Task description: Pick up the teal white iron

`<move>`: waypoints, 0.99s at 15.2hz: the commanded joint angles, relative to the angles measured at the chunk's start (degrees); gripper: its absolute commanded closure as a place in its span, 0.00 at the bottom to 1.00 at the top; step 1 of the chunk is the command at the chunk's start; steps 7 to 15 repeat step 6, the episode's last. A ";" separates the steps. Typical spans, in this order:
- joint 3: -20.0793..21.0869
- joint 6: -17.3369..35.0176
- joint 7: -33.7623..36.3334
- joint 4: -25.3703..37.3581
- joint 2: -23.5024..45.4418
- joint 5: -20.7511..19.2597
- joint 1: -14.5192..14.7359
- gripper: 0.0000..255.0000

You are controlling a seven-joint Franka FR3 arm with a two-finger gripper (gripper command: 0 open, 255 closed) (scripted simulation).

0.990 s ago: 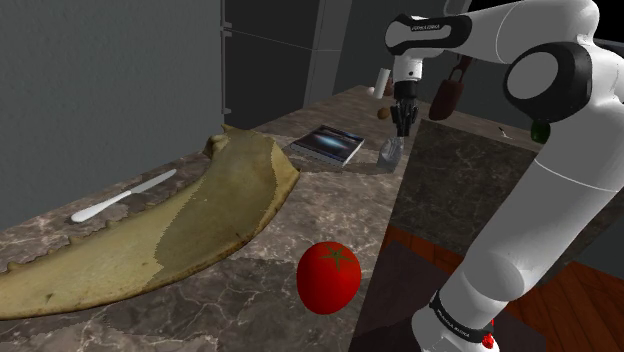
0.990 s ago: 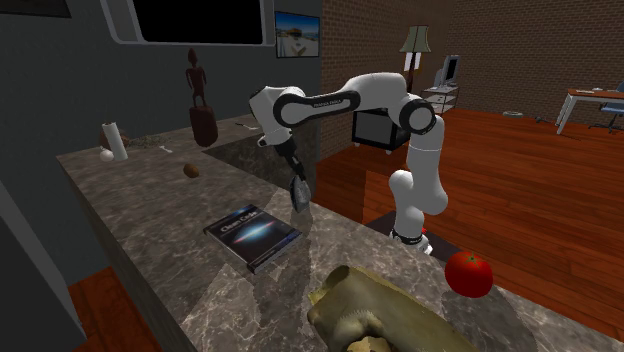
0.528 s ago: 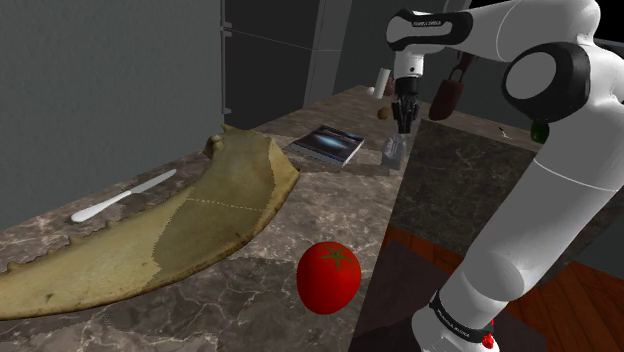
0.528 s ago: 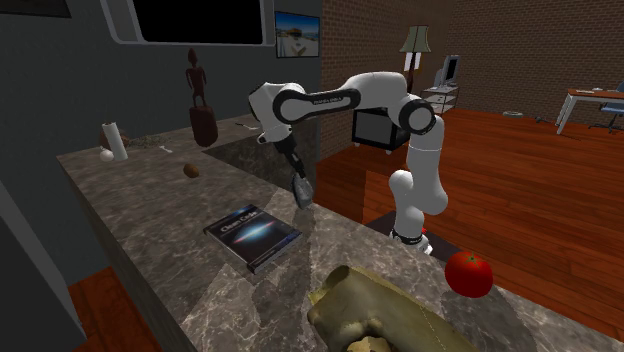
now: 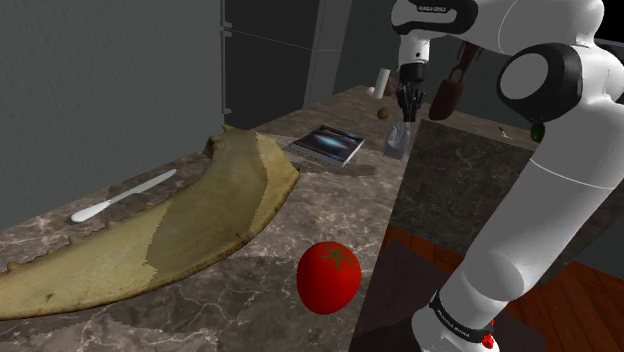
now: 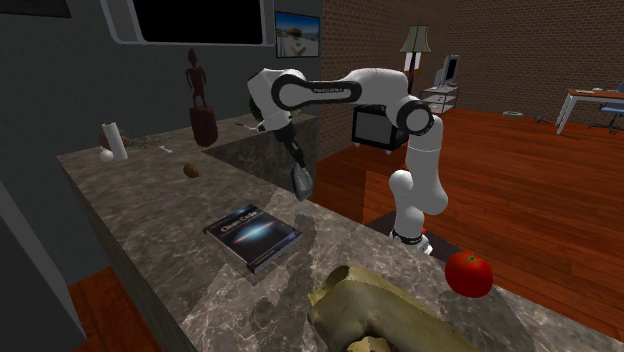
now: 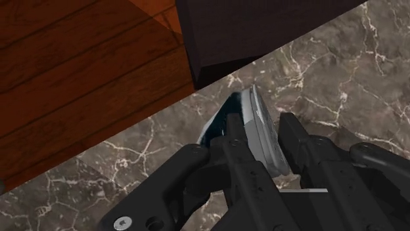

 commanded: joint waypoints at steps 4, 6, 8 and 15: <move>-0.15 -4.36 -0.63 5.82 1.56 0.36 -0.23 1.00; -0.16 -4.49 -0.66 6.00 1.61 0.37 -0.24 1.00; -0.16 -4.49 -0.66 6.00 1.61 0.37 -0.24 1.00; -0.16 -4.49 -0.66 6.00 1.61 0.37 -0.24 1.00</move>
